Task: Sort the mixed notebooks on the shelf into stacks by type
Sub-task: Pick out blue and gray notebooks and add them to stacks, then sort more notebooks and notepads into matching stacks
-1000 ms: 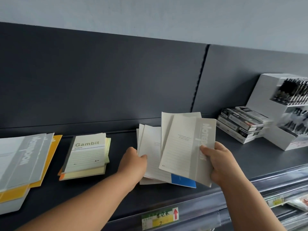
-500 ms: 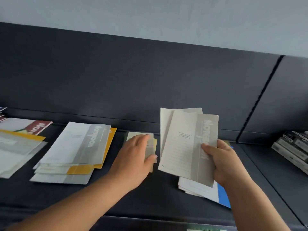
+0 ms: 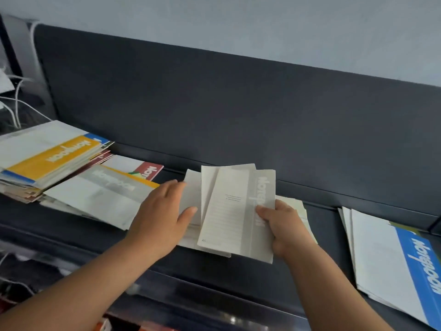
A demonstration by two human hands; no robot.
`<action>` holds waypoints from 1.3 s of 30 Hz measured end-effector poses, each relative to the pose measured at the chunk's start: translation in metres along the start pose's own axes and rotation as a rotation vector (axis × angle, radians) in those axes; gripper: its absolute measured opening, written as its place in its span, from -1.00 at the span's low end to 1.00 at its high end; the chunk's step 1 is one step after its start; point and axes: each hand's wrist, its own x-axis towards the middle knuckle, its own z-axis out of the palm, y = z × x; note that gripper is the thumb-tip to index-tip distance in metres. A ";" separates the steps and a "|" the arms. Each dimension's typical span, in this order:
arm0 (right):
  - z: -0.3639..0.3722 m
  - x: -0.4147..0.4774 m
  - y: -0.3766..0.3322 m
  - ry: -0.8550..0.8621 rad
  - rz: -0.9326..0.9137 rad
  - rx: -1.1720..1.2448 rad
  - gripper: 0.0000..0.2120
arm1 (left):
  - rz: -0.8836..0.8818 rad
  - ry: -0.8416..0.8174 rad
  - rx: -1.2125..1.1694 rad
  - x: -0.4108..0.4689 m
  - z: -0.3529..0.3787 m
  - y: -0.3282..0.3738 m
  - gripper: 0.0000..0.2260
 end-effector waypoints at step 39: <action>0.266 0.051 -0.019 -0.354 -0.253 -1.221 -0.35 | -0.027 -0.423 0.364 0.047 -0.045 -0.212 -0.19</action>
